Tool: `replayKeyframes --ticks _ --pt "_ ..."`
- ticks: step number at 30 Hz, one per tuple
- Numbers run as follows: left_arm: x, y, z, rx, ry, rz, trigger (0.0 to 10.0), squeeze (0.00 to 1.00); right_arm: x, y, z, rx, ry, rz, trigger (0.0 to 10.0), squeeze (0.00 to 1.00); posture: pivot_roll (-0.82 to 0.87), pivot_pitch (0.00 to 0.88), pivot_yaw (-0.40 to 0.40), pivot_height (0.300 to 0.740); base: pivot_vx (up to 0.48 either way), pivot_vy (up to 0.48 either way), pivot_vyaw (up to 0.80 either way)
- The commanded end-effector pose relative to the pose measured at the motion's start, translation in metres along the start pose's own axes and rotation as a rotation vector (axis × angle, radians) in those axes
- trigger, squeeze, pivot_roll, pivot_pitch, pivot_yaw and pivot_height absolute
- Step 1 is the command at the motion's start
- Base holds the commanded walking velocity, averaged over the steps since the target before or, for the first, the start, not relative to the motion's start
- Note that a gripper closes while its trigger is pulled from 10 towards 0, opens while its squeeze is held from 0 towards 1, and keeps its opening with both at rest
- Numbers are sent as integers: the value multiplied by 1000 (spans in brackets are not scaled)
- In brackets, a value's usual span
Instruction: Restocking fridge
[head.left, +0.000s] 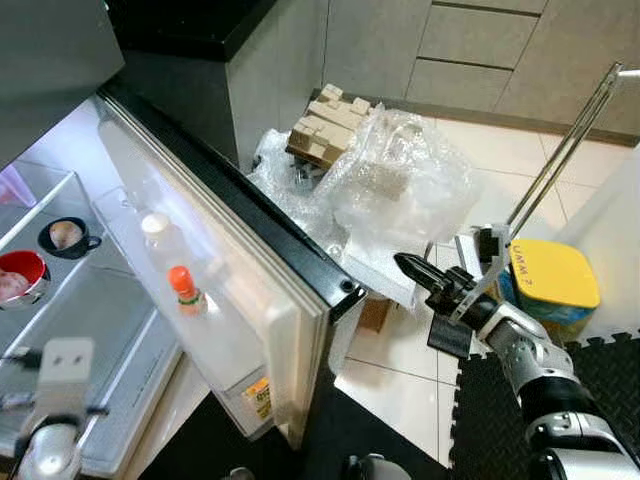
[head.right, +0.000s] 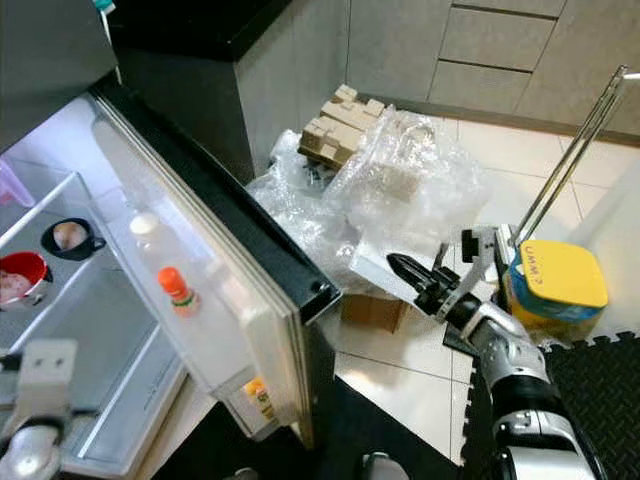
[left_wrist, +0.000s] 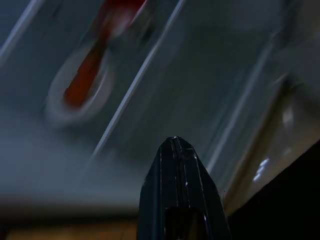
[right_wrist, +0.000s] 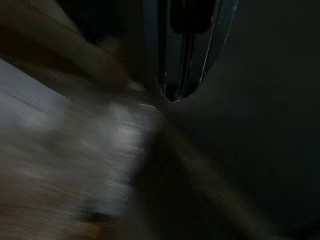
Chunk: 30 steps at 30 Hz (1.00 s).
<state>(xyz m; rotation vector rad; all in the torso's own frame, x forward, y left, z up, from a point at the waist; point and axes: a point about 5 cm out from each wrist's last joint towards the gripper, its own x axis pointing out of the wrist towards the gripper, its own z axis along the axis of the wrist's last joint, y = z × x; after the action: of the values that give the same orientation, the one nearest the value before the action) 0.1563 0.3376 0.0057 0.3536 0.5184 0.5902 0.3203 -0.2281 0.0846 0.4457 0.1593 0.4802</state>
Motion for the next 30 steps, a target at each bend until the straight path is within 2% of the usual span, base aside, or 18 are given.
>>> replayKeyframes --ticks 1,2,3,4,5,6,8,10,11,13,15,19,20,21,26,28,29,30 --pt "-8 2 -22 -45 72 21 10000 0 -13 -12 -19 17 49 -129 10000 0 -80 163 -12 731 0 0 0" --pt "-11 -1 -29 -82 98 10 10000 0 -16 -16 -26 5 71 -191 10000 0 -80 163 -12 731 0 0 0" --pt "-17 -12 -41 -99 145 -46 10000 0 -17 -14 -38 3 100 -204 10000 0 -77 161 -12 731 0 0 0" --pt "-17 -12 -41 -99 145 -46 10000 0 -17 -14 -38 3 100 -204 10000 0 -77 161 -12 731 0 0 0" --pt "-22 -24 -50 -83 182 -109 10000 0 -15 -7 -49 -14 137 -179 10000 0 -76 163 -11 731 0 0 0" --pt "-22 -24 -50 -83 182 -109 10000 0 -15 -7 -49 -14 137 -179 10000 0 -76 163 -11 731 0 0 0" --pt "-27 -34 -57 -58 215 -161 10000 0 -11 0 -58 -33 168 -142 10000 0 -78 162 -8 731 0 0 0" --pt "-39 -56 -73 -9 285 -272 10000 0 4 25 -75 -75 218 -39 10000 0 -81 161 -3 731 0 0 0" --pt "-39 -56 -73 -9 285 -272 10000 0 4 25 -75 -75 218 -39 10000 0 -81 161 -3 731 0 0 0" --pt "-50 -71 -85 43 344 -348 10000 0 20 49 -84 -92 229 55 10000 0 -81 160 0 731 0 0 0" --pt "-57 -79 -92 65 368 -382 10000 0 33 66 -87 -104 222 111 10000 0 -85 160 0 731 0 0 0" --pt "-61 -83 -96 63 377 -396 10000 0 43 78 -88 -117 210 143 10000 0 -84 161 -2 731 0 0 0" --pt "-64 -85 -100 60 386 -400 10000 0 51 90 -87 -120 200 181 10000 0 -81 163 -7 731 0 0 0" --pt "-65 -85 -101 60 388 -401 10000 0 54 94 -87 -123 199 193 10000 0 -81 163 -8 731 0 0 0" --pt "-65 -84 -102 61 391 -402 10000 0 60 104 -88 -126 196 234 10000 0 -77 164 -8 731 0 0 0" --pt "-65 -82 -104 61 395 -396 10000 0 68 125 -87 -86 187 353 10000 0 -75 164 -7 731 0 0 0" --pt "-65 -82 -104 61 395 -396 10000 0 68 125 -87 -86 187 353 10000 0 -75 164 -7 731 0 0 0" --pt "-65 -83 -104 61 394 -396 10000 0 70 134 -88 -56 187 407 10000 0 -75 163 -5 731 0 0 0"
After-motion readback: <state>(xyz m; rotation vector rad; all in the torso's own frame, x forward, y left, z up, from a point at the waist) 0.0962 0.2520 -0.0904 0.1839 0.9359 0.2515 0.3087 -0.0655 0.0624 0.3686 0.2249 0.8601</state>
